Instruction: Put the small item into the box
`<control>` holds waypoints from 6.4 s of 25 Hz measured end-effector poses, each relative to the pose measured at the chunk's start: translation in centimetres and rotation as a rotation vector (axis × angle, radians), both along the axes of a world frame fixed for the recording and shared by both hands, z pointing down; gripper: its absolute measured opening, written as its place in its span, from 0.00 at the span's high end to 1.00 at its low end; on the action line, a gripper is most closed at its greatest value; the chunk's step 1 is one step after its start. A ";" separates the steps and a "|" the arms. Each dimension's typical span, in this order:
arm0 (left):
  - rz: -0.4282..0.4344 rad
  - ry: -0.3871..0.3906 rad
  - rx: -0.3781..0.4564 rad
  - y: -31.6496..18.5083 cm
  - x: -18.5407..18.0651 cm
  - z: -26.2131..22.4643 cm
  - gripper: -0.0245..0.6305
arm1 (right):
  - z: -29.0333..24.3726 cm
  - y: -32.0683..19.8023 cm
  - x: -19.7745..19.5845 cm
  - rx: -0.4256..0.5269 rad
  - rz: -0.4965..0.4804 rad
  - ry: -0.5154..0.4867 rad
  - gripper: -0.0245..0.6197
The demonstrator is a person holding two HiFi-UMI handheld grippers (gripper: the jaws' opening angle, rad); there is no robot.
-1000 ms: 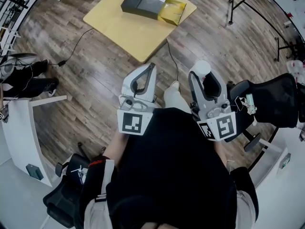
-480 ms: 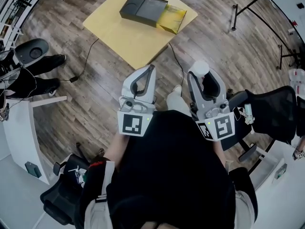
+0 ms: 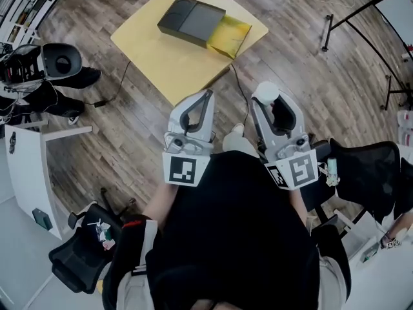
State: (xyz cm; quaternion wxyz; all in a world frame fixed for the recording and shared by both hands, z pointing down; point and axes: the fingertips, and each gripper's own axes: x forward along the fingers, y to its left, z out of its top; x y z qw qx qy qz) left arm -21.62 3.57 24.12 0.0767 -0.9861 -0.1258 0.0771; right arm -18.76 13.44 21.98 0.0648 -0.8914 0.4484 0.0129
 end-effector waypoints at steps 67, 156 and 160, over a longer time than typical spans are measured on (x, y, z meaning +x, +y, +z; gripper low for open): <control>0.060 0.015 -0.025 4.7 32.9 1.2 0.96 | 2.3 3.8 31.2 -0.011 0.010 -0.064 0.70; -1.315 -0.156 -0.216 -9.2 26.3 11.8 0.96 | 28.6 -19.6 29.0 -0.741 -1.493 -0.129 0.70; -1.317 -0.165 -0.228 -9.4 26.1 12.7 0.96 | 31.4 -19.1 28.7 -0.820 -1.500 -0.126 0.70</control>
